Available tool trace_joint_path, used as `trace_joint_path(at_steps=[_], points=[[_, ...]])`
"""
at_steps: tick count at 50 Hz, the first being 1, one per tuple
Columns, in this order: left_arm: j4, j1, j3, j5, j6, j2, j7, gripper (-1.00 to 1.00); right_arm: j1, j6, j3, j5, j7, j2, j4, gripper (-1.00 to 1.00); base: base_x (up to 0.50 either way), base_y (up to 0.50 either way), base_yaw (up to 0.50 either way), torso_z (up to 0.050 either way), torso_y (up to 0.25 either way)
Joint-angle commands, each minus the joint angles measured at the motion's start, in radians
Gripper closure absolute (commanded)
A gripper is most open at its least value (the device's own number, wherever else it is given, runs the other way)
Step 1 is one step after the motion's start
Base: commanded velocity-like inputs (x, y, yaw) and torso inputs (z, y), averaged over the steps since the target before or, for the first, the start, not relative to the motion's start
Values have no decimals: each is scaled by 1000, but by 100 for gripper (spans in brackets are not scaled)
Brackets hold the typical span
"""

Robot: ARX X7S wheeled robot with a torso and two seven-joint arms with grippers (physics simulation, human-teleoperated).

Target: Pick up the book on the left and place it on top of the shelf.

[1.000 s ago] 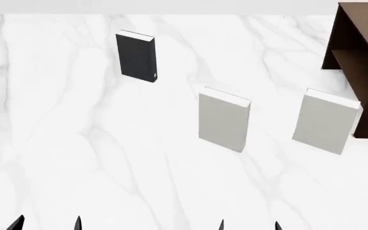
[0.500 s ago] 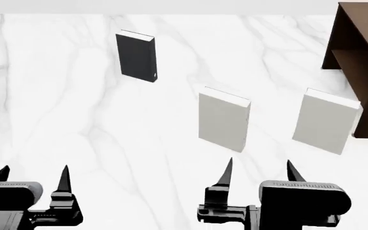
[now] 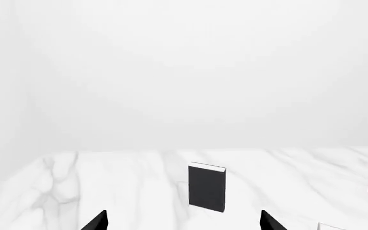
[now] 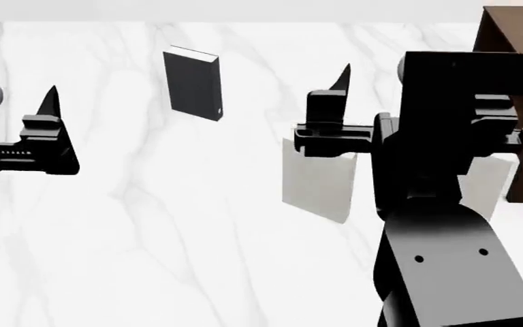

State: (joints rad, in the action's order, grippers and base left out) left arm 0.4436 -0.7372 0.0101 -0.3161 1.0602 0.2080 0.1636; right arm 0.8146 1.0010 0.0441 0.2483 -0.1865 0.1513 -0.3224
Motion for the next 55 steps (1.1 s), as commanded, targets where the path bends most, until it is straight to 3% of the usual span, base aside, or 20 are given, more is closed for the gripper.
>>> trace_joint_path(at_steps=[1, 12, 55], points=[[-28, -86, 5, -9, 43, 18, -1, -100, 98, 66, 4, 15, -4, 9, 31, -100, 500, 0, 0, 0, 0], [-23, -63, -5, -6, 21, 25, 7, -100, 51, 37, 64, 6, 7, 23, 46, -100, 500, 0, 0, 0, 0], [-26, -68, -8, -28, 19, 39, 17, -100, 57, 34, 81, 32, -3, 32, 56, -100, 500, 0, 0, 0, 1]])
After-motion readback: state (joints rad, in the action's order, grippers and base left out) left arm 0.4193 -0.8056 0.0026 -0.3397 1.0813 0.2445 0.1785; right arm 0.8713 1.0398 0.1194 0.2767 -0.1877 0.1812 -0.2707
